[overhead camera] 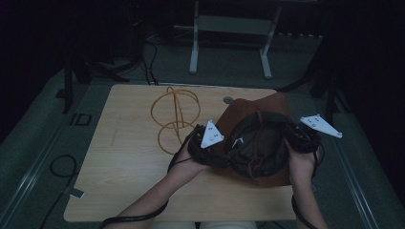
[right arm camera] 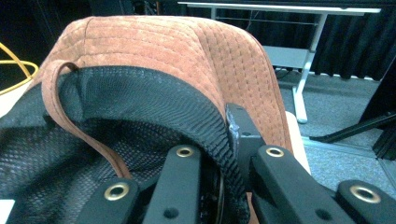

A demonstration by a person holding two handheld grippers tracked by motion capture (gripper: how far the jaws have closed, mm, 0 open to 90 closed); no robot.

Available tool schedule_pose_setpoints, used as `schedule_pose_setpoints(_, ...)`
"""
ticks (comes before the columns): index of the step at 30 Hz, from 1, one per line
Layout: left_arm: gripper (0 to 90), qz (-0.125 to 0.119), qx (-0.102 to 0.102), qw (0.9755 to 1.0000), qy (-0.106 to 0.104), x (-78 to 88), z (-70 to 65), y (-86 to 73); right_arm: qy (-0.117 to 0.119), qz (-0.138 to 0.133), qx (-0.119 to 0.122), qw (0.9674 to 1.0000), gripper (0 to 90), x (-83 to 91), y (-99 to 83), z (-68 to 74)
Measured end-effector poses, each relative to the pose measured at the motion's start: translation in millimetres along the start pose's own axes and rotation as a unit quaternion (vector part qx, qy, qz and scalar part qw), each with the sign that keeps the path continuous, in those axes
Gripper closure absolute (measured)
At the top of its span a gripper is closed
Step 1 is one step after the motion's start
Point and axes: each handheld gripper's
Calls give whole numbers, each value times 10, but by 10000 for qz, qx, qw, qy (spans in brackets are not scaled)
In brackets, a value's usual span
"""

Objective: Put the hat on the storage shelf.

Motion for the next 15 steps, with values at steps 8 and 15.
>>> schedule_pose_setpoints(8,145,278,-42,9994,215,-299,10,178,42,5,-25,10000,839,17,1,-15)
schedule_pose_setpoints(15,214,779,25,9935,833,-614,27,286,72,-21,-30,10000,839,56,-2,4)
Point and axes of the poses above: each handheld gripper's, and its own axes: x roughly backward along the jaws, y roughly out of its top, z roughly to its left, and after that the axes turned 13 degrees about -x, right-handed
